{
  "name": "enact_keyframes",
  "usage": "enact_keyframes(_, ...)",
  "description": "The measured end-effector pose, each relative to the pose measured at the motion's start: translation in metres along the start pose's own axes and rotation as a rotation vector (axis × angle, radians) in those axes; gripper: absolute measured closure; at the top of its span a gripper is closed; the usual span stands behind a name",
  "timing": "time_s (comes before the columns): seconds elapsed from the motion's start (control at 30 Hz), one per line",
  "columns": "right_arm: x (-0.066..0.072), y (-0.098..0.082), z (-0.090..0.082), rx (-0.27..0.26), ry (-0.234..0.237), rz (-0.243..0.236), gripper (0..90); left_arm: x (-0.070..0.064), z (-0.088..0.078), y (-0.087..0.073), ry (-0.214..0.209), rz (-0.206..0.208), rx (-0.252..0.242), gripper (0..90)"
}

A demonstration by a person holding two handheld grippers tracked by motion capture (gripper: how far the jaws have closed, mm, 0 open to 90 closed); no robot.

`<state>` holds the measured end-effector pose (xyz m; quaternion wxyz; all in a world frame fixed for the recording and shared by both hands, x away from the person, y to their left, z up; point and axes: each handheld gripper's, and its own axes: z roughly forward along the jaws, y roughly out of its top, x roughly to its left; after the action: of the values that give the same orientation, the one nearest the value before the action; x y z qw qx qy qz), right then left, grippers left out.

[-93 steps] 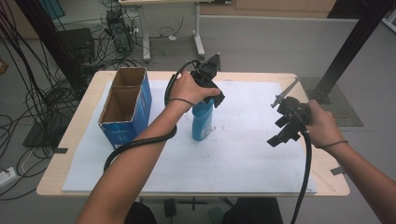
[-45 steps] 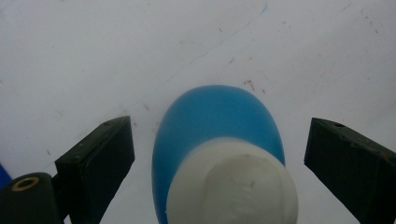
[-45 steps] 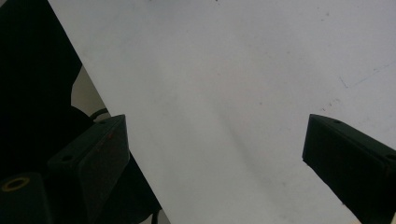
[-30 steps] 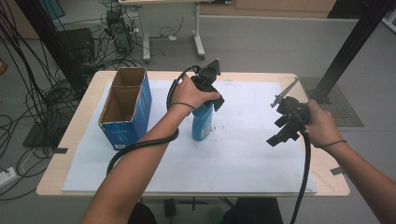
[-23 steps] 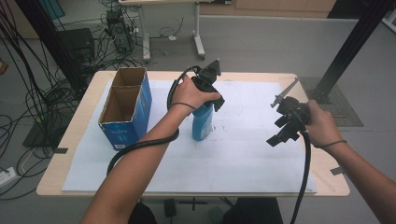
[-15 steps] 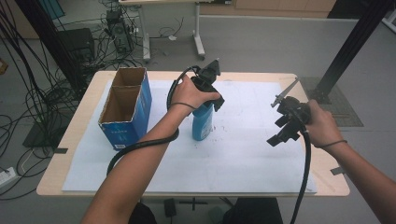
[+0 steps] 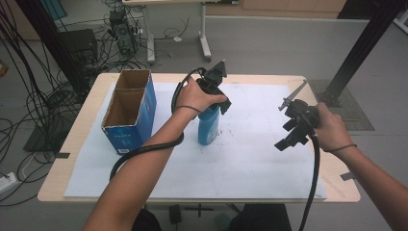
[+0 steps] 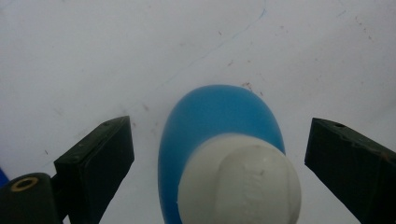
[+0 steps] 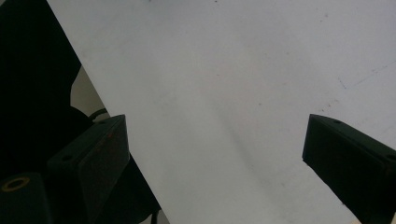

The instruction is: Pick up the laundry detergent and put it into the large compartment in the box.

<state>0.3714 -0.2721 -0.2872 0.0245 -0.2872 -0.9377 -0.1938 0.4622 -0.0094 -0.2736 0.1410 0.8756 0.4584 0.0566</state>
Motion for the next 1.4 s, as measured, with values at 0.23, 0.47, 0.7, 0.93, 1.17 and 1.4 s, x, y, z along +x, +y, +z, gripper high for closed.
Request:
enact_keyframes(0.23, 0.0002, 0.0007, 0.0006, 0.005, -0.001, -0.001, 7.5, -0.0011, -0.0005, 0.0009, -0.004, -0.001, -0.002, 8.3)
enact_keyframes(0.47, 0.0001, 0.0018, 0.0015, 0.006, 0.001, -0.003, 7.6, -0.0008, -0.0022, 0.0018, -0.003, -0.004, -0.003, 8.4)
enact_keyframes(0.7, 0.0005, 0.0033, 0.0016, 0.008, 0.000, -0.008, 7.5, -0.0005, -0.0017, 0.0016, 0.000, -0.006, -0.002, 8.4)
enact_keyframes(0.93, 0.0002, 0.0034, 0.0013, 0.008, -0.001, -0.008, 7.5, -0.0001, -0.0019, 0.0018, -0.004, -0.005, -0.001, 8.4)
enact_keyframes(1.17, -0.0002, 0.0025, 0.0015, 0.003, 0.002, -0.007, 7.6, -0.0001, -0.0001, 0.0015, -0.008, -0.009, -0.001, 8.4)
enact_keyframes(1.4, 0.0001, 0.0029, 0.0014, 0.009, 0.001, -0.005, 7.5, -0.0012, 0.0004, 0.0014, -0.008, -0.006, 0.002, 8.4)
